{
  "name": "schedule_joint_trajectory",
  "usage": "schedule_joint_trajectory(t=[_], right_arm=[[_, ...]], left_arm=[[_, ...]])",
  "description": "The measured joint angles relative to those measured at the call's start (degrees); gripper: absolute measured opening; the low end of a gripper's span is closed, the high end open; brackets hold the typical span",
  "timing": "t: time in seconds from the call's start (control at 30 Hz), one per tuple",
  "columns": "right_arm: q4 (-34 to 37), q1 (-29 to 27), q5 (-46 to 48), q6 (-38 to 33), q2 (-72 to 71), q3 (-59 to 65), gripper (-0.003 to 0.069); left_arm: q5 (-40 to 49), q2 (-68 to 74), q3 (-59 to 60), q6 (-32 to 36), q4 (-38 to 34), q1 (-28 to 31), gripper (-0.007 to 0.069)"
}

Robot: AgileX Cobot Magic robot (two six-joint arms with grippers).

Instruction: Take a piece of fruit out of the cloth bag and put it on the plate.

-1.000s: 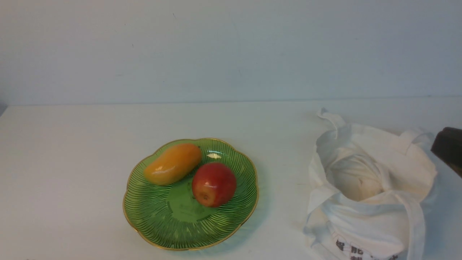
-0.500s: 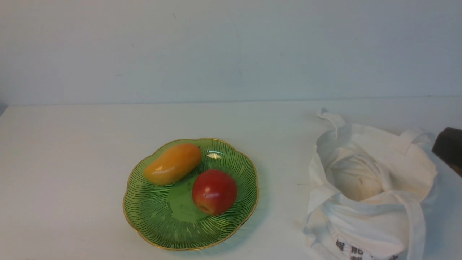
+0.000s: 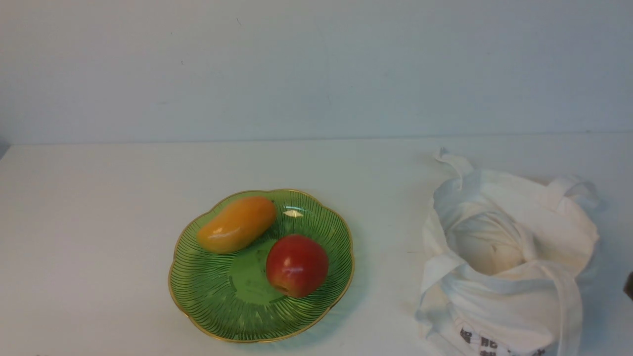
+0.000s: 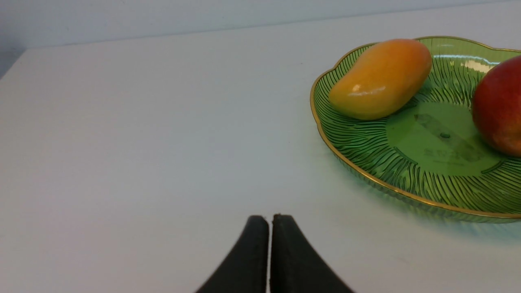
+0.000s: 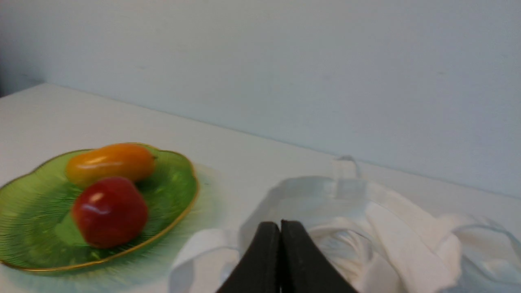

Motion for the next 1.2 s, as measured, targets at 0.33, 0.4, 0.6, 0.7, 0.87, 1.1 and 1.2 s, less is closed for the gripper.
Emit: schedule_joint_trajectory(t=[0.33,0.4,0.6,0.7,0.87,1.1,1.2], right_arm=[[0.98,-13.29,1.31,0.0,-12.94,12.06,-0.0015],[0.92,-13.9,1.3,0.0,-12.94,12.33,-0.0015],[0.4,-17.84,4.48,0.0,-12.94,12.34,-0.0015],[0.23,-18.74,4.71,0.0,-12.94,12.27,-0.0015],[0.18,-18.74,4.77,0.0,-12.94,12.27,-0.0015],[0.18,-18.74,4.77,0.0,-12.94,12.27,-0.0015],[0.18,-18.74,4.77,0.0,-12.94,12.27,-0.0015]], left_arm=[[0.0,0.0,0.0,0.0,0.0,0.0,-0.0008],[0.0,0.0,0.0,0.0,0.0,0.0,-0.0008],[0.0,0.0,0.0,0.0,0.0,0.0,-0.0008],[0.0,0.0,0.0,0.0,0.0,0.0,-0.0008],[0.0,0.0,0.0,0.0,0.0,0.0,-0.0008],[0.0,0.0,0.0,0.0,0.0,0.0,-0.0008],[0.0,0.0,0.0,0.0,0.0,0.0,-0.0008]])
